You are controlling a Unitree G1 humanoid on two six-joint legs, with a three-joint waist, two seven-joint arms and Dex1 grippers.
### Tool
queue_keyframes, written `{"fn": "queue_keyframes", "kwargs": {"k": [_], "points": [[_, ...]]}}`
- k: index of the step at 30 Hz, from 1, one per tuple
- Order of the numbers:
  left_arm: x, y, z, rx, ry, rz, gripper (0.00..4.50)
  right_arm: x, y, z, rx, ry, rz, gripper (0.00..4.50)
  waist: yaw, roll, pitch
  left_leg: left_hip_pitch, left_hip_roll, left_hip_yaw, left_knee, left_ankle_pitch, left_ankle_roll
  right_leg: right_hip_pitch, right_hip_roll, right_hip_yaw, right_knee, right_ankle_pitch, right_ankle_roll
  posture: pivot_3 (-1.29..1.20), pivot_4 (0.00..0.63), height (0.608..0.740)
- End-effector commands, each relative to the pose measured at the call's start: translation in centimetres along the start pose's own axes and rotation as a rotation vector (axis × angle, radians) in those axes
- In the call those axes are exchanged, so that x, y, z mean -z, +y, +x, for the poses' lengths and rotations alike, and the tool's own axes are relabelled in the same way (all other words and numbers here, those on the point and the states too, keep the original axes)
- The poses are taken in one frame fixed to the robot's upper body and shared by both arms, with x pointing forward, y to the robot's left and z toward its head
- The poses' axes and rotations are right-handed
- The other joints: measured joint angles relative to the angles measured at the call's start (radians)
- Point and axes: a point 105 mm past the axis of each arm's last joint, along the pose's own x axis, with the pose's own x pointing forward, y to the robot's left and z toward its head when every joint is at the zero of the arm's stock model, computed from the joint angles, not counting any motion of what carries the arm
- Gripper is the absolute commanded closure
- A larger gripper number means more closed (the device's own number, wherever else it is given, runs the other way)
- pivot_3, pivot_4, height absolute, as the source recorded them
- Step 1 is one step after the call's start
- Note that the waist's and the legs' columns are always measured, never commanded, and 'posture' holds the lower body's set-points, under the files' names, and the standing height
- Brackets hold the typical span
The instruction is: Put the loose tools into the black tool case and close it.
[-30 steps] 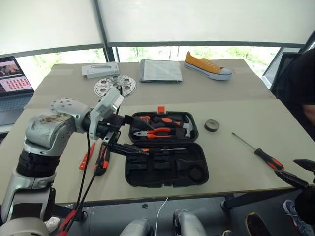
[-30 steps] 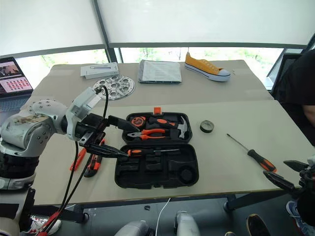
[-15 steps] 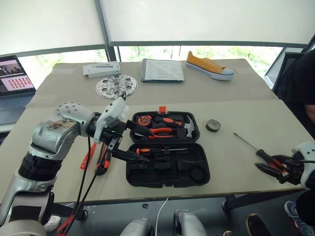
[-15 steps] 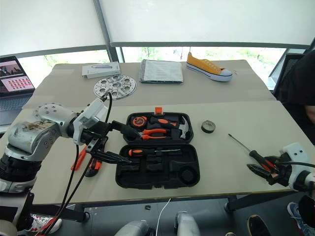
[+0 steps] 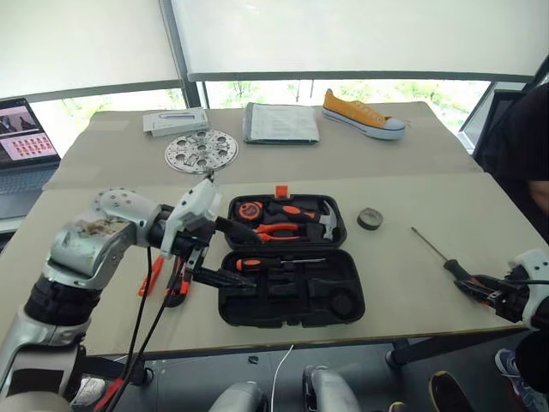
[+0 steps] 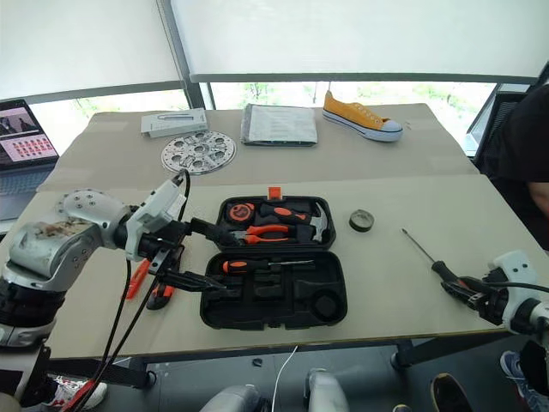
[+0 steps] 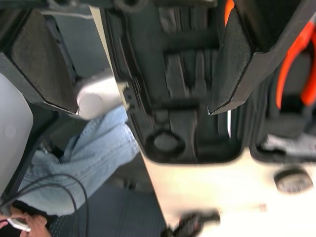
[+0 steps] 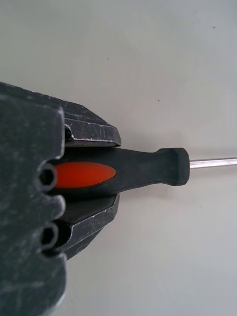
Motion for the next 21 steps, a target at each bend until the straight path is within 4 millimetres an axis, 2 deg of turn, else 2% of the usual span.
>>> {"fn": "queue_keyframes", "kwargs": {"k": [1, 3, 5, 7, 9, 14, 18, 21], "points": [[-0.2, -0.3, -1.5, -0.036, 0.028, 0.037, 0.00, -8.2, 4.3, 0.2, -0.209, -0.203, -0.161, 3.45, -0.008, 0.001, 0.000, 0.000, 0.000, 0.000, 0.000, 0.000, 0.000, 0.000, 0.000, 0.000, 0.000, 0.000, 0.000, 0.00, 0.150, 0.740], [0.3, -0.3, -2.0, -0.056, 0.051, 0.031, 0.00, -10.2, 8.7, 1.2, -0.394, -0.219, -0.261, 3.45, -0.015, 0.001, 0.000, 0.000, 0.001, 0.000, 0.000, 0.000, 0.000, 0.000, 0.001, 0.000, 0.000, 0.000, -0.001, 0.00, 0.150, 0.740], [0.8, -0.5, -2.4, -0.065, 0.071, 0.030, 0.00, -11.2, 12.4, 2.1, -0.543, -0.213, -0.361, 3.45, -0.018, 0.001, 0.000, 0.000, 0.003, 0.000, -0.001, 0.000, 0.000, 0.000, 0.003, 0.000, 0.000, 0.000, 0.000, 0.00, 0.150, 0.740], [1.0, -0.8, -2.7, -0.070, 0.081, 0.027, 0.00, -11.4, 15.8, 3.2, -0.671, -0.193, -0.478, 3.45, -0.016, 0.000, 0.001, 0.000, 0.003, -0.001, -0.001, 0.000, 0.000, 0.000, 0.003, -0.001, 0.000, 0.000, 0.000, 0.00, 0.150, 0.740], [1.1, -0.9, -2.9, -0.085, 0.079, 0.022, 0.00, -11.2, 18.1, 4.3, -0.757, -0.172, -0.580, 3.45, -0.011, -0.001, 0.001, -0.001, 0.002, -0.001, -0.001, 0.000, 0.001, 0.000, 0.003, -0.001, -0.001, 0.000, 0.000, 0.00, 0.150, 0.740], [1.0, -1.2, -2.9, -0.110, 0.072, 0.028, 0.00, -10.7, 20.4, 7.4, -0.813, -0.128, -0.745, 3.45, 0.005, -0.002, 0.002, -0.004, -0.001, -0.002, 0.000, 0.000, 0.003, -0.003, -0.001, -0.005, -0.001, 0.000, 0.000, 0.00, 0.150, 0.740], [0.8, -1.1, -2.9, -0.131, 0.063, 0.031, 0.00, -10.1, 20.5, 8.8, -0.815, -0.095, -0.826, 3.45, 0.007, -0.003, 0.002, -0.005, -0.001, -0.002, 0.001, 0.000, 0.003, -0.003, -0.001, -0.012, -0.002, 0.000, 0.000, 0.00, 0.150, 0.740], [0.8, -1.2, -2.8, -0.136, 0.062, 0.031, 0.00, -9.8, 20.3, 9.0, -0.820, -0.078, -0.844, 3.45, 0.006, -0.003, 0.002, -0.004, -0.001, -0.003, 0.001, -0.001, 0.001, -0.003, -0.001, -0.014, -0.001, 0.000, -0.001, 0.00, 0.150, 0.740]]}}
